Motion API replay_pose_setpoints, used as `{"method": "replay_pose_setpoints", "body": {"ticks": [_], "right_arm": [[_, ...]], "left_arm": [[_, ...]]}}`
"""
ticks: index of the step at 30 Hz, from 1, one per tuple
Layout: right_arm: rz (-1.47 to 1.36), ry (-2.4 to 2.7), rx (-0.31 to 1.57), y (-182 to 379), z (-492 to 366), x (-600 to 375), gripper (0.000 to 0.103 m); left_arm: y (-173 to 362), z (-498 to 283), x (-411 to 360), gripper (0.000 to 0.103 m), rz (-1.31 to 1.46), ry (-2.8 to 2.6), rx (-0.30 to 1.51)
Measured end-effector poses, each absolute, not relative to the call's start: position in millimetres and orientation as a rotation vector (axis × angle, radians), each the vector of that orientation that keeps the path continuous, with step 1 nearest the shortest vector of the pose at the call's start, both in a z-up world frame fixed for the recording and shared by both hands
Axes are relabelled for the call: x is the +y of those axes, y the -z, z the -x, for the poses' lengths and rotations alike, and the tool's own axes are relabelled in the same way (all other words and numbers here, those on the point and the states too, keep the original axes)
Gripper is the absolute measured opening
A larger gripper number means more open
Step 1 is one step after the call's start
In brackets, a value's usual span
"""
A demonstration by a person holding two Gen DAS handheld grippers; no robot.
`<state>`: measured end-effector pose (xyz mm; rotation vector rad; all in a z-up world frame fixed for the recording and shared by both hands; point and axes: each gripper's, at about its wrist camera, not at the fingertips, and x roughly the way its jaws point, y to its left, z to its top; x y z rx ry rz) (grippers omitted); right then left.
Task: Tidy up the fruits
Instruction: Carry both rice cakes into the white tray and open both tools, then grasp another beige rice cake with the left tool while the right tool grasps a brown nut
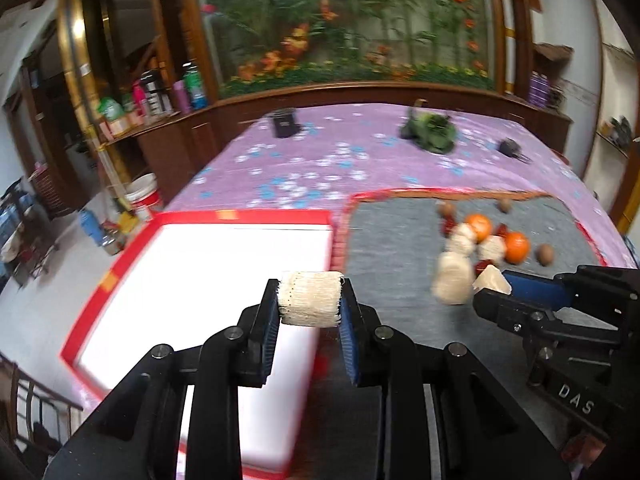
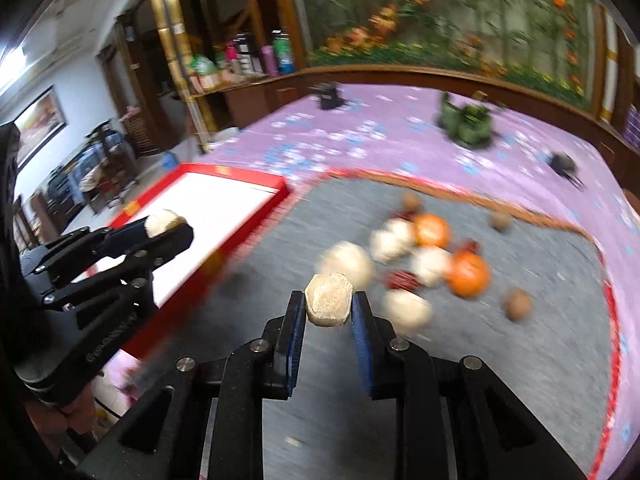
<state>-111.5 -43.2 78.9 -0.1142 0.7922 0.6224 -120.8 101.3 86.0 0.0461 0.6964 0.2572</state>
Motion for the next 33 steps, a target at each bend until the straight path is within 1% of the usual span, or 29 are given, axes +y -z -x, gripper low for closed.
{"method": "replay_pose_setpoints", "body": {"ticks": [6,14,21,27,28,29,30,32,33], "right_arm": [[0.154,-0.717,0.775,-82.3,114.0,22.8,0.023],[0.203,-0.779,0.791,-72.1,112.2,84.8,0.023],[0.245,-0.786,0.836,-52.8,111.2,112.5,0.023],[0.266,-0.773,0.867,-44.5,107.0,114.8,0.026],[0.264,-0.773,0.868,-45.1,106.4,113.8,0.029],[0.261,-0.771,0.865,-46.3,106.0,112.3,0.030],[0.255,-0.766,0.858,-48.5,105.8,109.3,0.032],[0.234,-0.758,0.839,-54.4,105.5,98.9,0.035],[0.217,-0.749,0.824,-58.2,104.7,90.6,0.035]], "left_arm": [[-80.2,131.2,147.5,0.025,0.003,-0.359,0.695],[-63.1,140.7,195.8,0.025,0.049,-0.445,0.714],[-45.5,142.5,214.5,0.025,0.076,-0.473,0.764],[-39.0,143.7,218.2,0.026,0.080,-0.503,0.787],[-38.5,143.7,218.1,0.027,0.081,-0.507,0.793],[-38.2,144.0,218.8,0.032,0.085,-0.510,0.796],[-38.6,144.6,218.6,0.042,0.085,-0.515,0.798],[-42.4,147.1,217.5,0.054,0.075,-0.533,0.786],[-47.2,149.8,214.6,0.055,0.064,-0.533,0.766]]}}
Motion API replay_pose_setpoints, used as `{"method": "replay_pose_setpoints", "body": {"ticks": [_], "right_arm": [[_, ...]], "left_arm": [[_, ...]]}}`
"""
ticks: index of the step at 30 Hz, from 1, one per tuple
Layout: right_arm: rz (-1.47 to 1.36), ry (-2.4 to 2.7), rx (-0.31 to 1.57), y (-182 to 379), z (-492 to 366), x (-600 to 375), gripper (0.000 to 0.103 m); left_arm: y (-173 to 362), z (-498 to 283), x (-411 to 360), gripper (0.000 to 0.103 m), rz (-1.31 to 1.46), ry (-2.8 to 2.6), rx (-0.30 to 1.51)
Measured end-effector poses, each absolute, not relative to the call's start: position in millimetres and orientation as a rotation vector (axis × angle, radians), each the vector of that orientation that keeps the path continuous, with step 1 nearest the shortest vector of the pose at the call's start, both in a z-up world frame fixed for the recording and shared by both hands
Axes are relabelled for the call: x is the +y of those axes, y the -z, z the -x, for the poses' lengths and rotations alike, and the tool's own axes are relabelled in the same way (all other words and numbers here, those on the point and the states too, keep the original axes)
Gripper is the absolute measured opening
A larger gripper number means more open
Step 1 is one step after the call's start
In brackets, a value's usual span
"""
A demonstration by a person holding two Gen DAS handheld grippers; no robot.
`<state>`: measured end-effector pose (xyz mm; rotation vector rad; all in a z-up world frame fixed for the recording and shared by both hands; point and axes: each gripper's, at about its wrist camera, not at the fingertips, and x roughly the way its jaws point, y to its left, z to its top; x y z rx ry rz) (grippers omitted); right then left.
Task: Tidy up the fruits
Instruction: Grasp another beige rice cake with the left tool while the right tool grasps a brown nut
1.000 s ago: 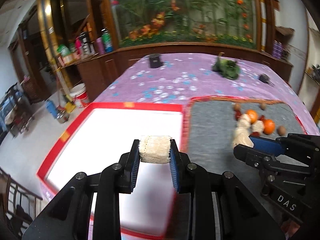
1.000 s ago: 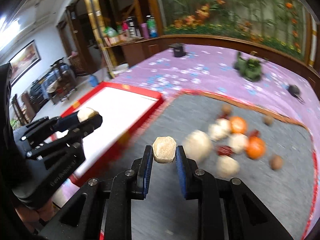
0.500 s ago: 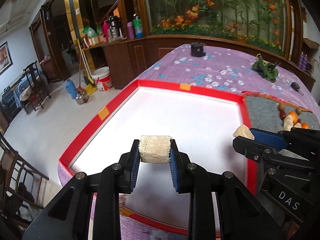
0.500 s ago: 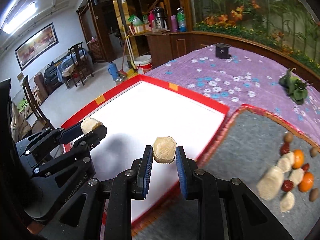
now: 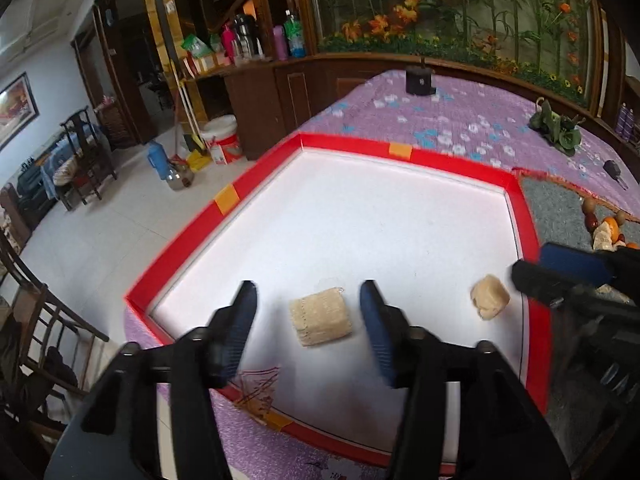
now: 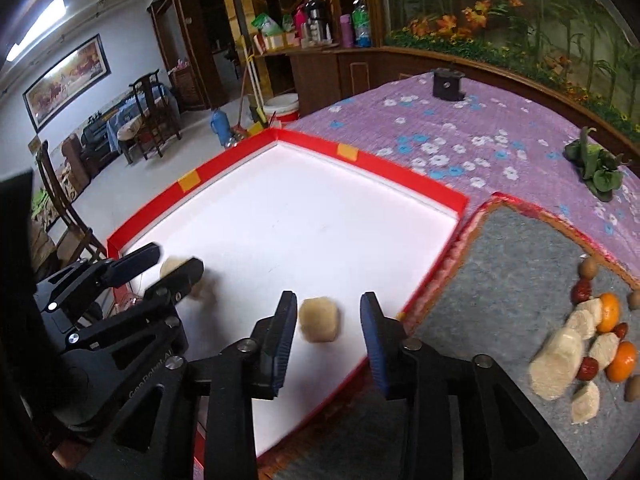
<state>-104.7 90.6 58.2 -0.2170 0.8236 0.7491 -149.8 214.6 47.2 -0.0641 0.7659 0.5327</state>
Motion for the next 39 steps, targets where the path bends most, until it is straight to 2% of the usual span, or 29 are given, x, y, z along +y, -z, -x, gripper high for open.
{"method": "replay_pose_setpoints", "body": {"ticks": [2,3,5,15,19,36,39], "right_arm": [[0.184,-0.717,0.797,-64.5,100.5,69.4,0.036],[0.166,-0.695,0.788,-67.4,97.9,56.5,0.037],[0.125,-0.644,0.775,-71.9,91.5,25.1,0.041],[-0.015,-0.391,0.804,-63.9,76.0,-140.7,0.043],[-0.026,-0.345,0.828,-56.3,74.0,-175.4,0.046],[-0.003,-0.326,0.901,-30.5,29.1,-175.4,0.045],[0.014,-0.312,0.903,-24.8,26.2,-174.4,0.039]], "left_arm": [[-54.5,152.4,208.0,0.058,0.045,-0.512,0.742],[-57.8,153.2,203.9,0.063,0.035,-0.497,0.733],[-64.2,154.6,189.9,0.066,0.010,-0.444,0.715],[-71.4,130.6,99.4,0.066,-0.059,-0.169,0.750],[-67.2,112.3,58.6,0.066,-0.108,-0.082,0.790],[-47.2,50.8,27.3,0.066,-0.143,0.012,0.894],[-48.6,43.3,23.8,0.066,-0.124,0.051,0.893]]}}
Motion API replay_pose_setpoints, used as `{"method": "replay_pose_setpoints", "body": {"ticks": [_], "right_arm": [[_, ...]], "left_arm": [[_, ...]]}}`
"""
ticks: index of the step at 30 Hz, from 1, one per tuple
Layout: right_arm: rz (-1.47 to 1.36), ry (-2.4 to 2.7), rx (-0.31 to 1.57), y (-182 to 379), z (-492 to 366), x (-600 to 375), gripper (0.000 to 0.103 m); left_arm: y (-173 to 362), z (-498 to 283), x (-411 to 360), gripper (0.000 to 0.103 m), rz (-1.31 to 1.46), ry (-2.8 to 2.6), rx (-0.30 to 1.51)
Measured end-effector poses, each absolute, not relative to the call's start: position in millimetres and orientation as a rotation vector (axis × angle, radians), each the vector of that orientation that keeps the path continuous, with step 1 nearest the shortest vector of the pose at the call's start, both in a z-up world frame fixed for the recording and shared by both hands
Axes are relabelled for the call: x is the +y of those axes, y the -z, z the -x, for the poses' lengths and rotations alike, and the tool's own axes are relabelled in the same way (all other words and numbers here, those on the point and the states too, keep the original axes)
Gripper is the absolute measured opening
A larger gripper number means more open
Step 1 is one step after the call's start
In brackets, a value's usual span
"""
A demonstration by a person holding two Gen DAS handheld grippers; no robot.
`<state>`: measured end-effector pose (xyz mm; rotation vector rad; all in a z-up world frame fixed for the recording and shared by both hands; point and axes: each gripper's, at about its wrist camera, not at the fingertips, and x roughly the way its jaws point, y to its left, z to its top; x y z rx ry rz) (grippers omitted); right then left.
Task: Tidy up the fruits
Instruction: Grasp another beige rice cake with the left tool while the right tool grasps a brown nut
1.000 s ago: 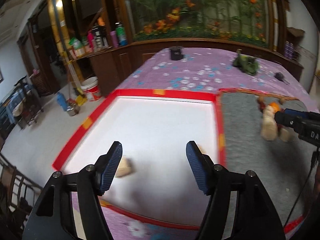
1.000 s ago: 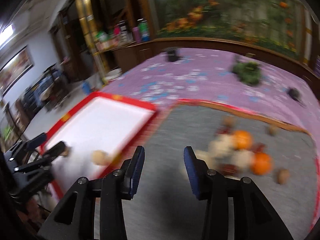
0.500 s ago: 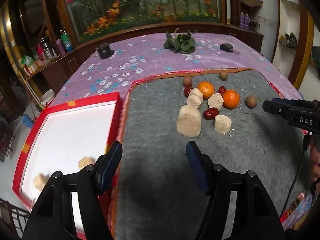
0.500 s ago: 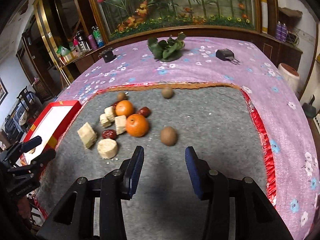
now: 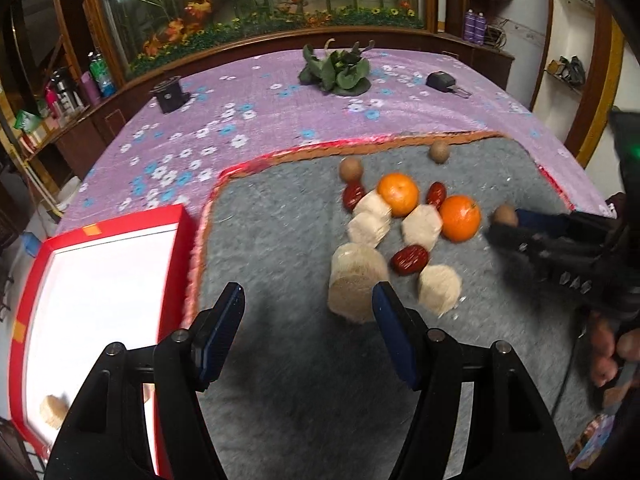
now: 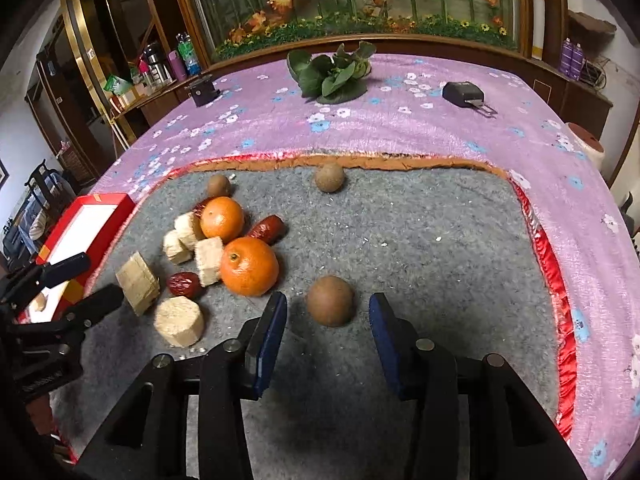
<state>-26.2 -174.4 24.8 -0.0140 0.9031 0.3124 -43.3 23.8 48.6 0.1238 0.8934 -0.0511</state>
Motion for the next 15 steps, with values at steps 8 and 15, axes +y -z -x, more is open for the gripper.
{"method": "replay_pose_setpoints", "body": {"ticks": [8,15], "right_arm": [[0.031,-0.309,0.872,-22.9,27.2,-175.5,0.034],[0.005,-0.308,0.865,-22.7,27.3,-178.7,0.031]], "left_arm": [[-50.6,43.8,22.3,0.066,-0.085,0.120,0.906],[-37.0,30.0,21.2,0.065,-0.100,0.098,0.939]]}}
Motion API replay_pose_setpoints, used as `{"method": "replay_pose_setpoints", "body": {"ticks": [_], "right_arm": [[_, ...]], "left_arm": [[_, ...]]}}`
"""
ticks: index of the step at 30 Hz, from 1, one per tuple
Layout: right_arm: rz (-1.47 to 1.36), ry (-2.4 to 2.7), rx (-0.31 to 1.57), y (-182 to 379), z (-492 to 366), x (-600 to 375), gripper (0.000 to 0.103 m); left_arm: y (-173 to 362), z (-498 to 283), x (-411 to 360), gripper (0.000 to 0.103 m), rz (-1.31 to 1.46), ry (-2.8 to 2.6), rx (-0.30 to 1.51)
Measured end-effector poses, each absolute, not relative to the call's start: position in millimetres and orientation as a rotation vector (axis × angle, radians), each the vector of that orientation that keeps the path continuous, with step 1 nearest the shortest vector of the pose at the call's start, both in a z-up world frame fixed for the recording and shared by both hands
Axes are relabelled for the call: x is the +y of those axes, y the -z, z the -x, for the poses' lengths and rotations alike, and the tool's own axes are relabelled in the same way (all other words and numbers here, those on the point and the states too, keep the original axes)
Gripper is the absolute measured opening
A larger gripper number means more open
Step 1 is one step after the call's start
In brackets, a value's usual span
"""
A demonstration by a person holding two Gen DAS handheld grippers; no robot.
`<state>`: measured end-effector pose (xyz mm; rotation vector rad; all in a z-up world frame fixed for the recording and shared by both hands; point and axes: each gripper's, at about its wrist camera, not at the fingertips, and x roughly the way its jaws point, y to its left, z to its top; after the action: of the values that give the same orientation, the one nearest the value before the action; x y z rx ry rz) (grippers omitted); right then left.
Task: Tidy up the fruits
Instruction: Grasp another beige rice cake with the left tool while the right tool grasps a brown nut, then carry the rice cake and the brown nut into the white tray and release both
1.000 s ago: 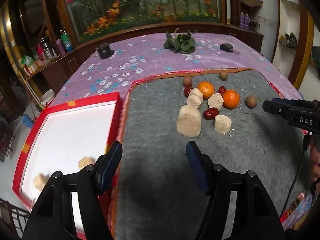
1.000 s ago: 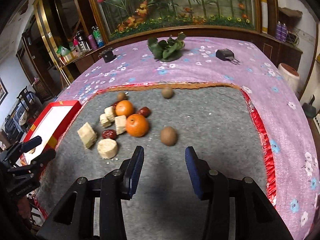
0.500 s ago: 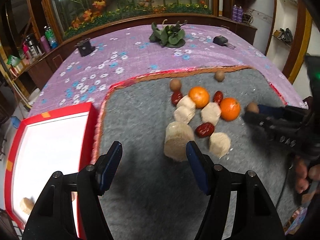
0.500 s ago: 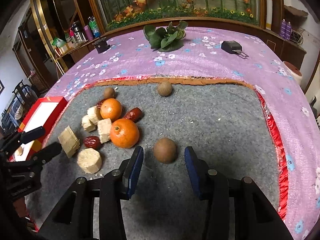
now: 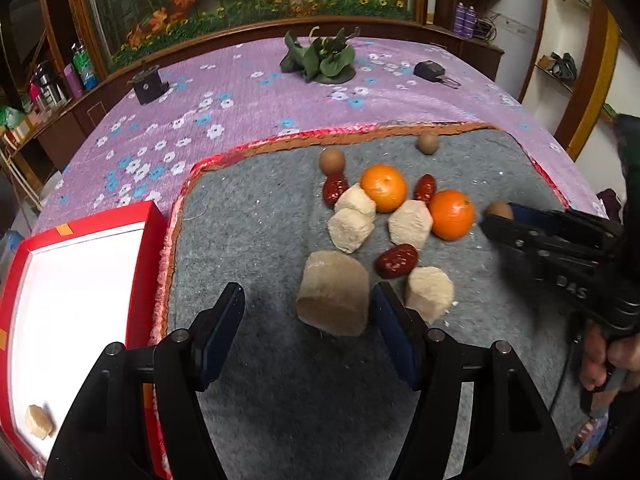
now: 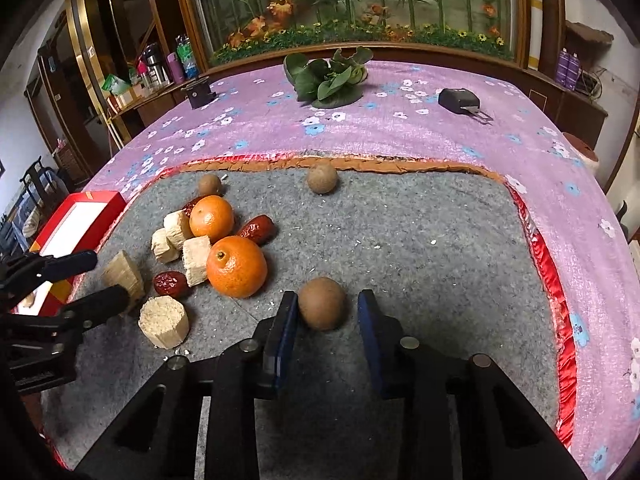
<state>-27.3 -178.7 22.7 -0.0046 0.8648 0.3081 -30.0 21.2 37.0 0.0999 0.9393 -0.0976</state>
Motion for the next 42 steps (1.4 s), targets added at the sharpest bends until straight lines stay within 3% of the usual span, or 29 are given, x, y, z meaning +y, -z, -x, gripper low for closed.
{"method": "replay_pose_setpoints", "body": {"ticks": [2,6,11,23,33,42], "right_arm": [[-0.009,-0.314,0.865,-22.6,26.9,-180.7,0.031],[-0.011,-0.312,0.865,-22.7,26.8,-181.1,0.028],[-0.002,-0.306,0.863,-24.0,27.5,-180.4,0.025],[-0.050,-0.438,0.805,-60.3,55.6,-153.7,0.024],[0.080,-0.752,0.774,-77.1,89.1,-0.5,0.024],[0.188,-0.878,0.818,-56.6,111.8,99.2,0.024]], "left_arm": [[-33.5,26.4,23.6,0.064,-0.081,0.114,0.946],[-27.0,21.3,21.2,0.044,-0.056,0.161,0.959],[-28.6,22.8,22.5,0.035,-0.036,0.176,0.931],[-71.0,75.0,63.1,0.035,-0.002,0.083,0.781],[-65.0,125.1,164.5,0.035,0.054,-0.179,0.789],[-49.5,139.5,212.8,0.035,0.065,-0.313,0.807]]}}
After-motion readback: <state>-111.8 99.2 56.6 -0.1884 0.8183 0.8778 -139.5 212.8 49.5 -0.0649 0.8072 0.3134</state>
